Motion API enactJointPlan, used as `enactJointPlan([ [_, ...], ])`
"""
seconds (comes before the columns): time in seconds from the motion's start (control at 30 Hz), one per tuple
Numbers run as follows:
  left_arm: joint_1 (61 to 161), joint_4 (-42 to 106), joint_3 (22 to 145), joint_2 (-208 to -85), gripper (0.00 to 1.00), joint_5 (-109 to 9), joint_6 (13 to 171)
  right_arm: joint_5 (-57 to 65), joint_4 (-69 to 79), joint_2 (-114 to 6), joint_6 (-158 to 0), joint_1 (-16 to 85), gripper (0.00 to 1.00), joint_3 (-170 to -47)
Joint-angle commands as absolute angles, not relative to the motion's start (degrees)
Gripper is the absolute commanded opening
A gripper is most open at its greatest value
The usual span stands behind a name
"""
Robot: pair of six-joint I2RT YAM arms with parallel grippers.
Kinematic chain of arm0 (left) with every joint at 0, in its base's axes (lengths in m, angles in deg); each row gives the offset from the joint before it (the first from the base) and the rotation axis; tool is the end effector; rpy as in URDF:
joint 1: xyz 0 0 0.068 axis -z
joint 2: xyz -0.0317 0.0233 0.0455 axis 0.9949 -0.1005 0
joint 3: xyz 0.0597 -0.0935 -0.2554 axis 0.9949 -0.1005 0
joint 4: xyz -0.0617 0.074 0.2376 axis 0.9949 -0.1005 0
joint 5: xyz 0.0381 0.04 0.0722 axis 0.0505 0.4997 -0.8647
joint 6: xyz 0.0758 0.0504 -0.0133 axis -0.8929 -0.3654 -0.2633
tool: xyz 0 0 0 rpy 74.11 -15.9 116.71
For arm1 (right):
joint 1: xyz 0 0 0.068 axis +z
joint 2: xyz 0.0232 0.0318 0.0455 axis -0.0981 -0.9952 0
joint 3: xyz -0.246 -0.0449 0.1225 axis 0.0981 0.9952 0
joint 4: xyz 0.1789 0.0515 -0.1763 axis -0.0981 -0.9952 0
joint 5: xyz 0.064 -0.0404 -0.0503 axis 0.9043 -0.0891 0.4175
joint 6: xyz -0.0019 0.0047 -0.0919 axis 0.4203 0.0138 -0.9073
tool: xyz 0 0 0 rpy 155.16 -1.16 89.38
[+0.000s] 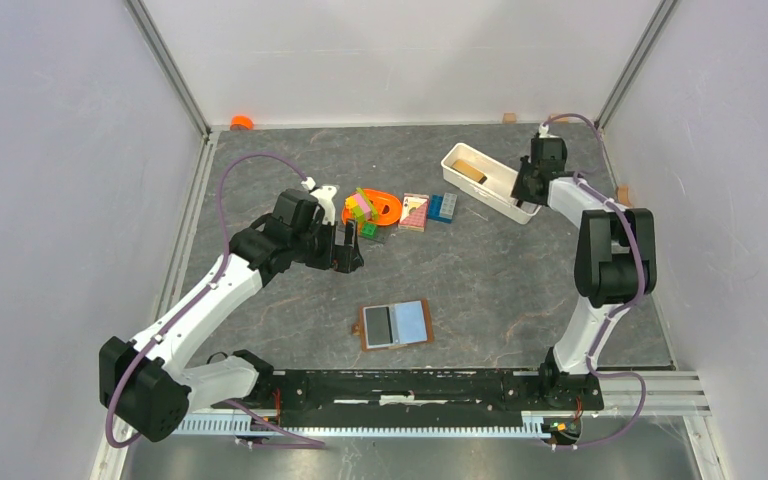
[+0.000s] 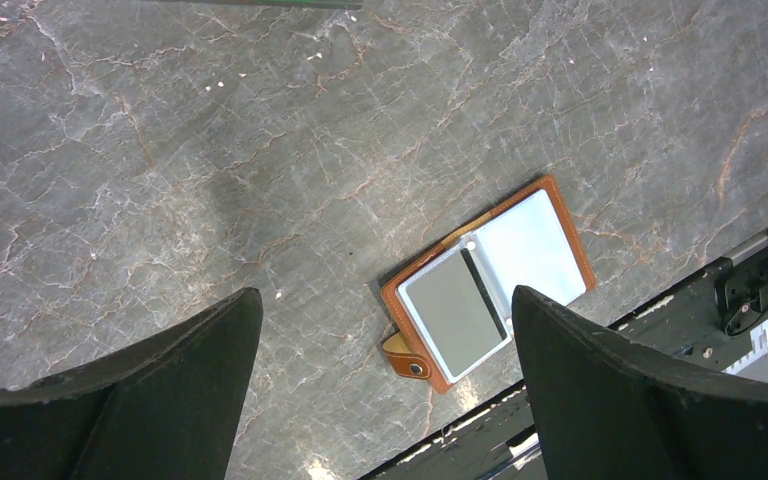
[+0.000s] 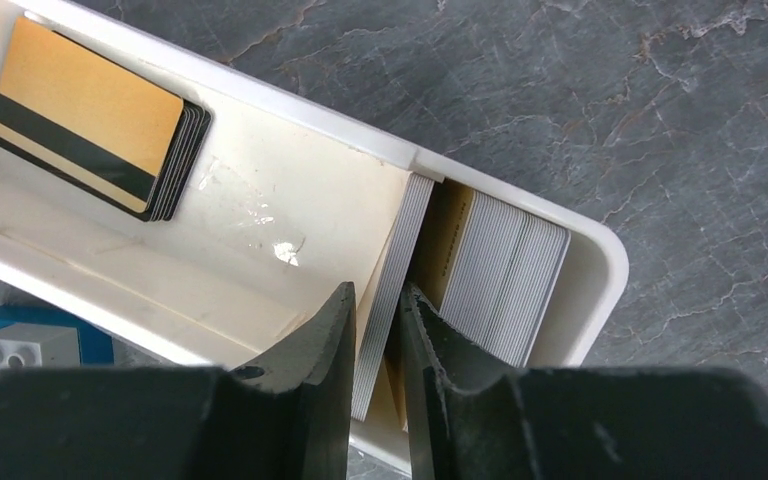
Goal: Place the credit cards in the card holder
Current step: Pick up the credit card from the storage box.
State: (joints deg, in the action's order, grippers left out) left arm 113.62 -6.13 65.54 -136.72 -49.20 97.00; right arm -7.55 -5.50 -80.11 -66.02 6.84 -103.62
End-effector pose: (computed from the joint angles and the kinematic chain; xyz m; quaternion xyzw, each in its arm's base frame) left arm 0.2206 -0.1394 0.2579 0.1306 0.9192 -0.2114 0.3056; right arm 0.4343 0.0028 0.1638 0.1650 0.9161 0.0315 0.3641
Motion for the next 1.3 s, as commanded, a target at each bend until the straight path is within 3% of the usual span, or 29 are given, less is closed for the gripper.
enactJointPlan([
  [0.0,113.95,-4.53,65.4,-136.64,1.0,-48.51,95.53,-9.84,-7.19,-82.63,-66.12,7.44,0.28,-107.91],
  [0.2,113.95,-4.59,65.4,-136.67,1.0,-48.45,95.56,-13.16,-10.62,-85.95,-64.0,8.03,0.36,-110.61],
  [0.67,114.03,-4.53,65.4,-136.39,1.0,-48.35,95.6,-9.55,-3.88,-78.09,-57.66,8.12,0.34,-106.79],
  [0.87,114.03,-4.56,65.41,-136.08,1.0,-48.18,95.62,-9.55,-4.06,-77.92,-57.13,8.1,0.31,-107.25],
  [1.07,114.11,-4.49,65.4,-136.13,1.0,-48.09,95.64,-10.12,-5.66,-78.74,-57.41,8.16,0.17,-107.02],
  [1.27,114.12,-4.56,65.4,-136.12,1.0,-48.12,95.59,-13.68,-6.14,-75.48,-57.3,8.17,0.1,-104.98],
])
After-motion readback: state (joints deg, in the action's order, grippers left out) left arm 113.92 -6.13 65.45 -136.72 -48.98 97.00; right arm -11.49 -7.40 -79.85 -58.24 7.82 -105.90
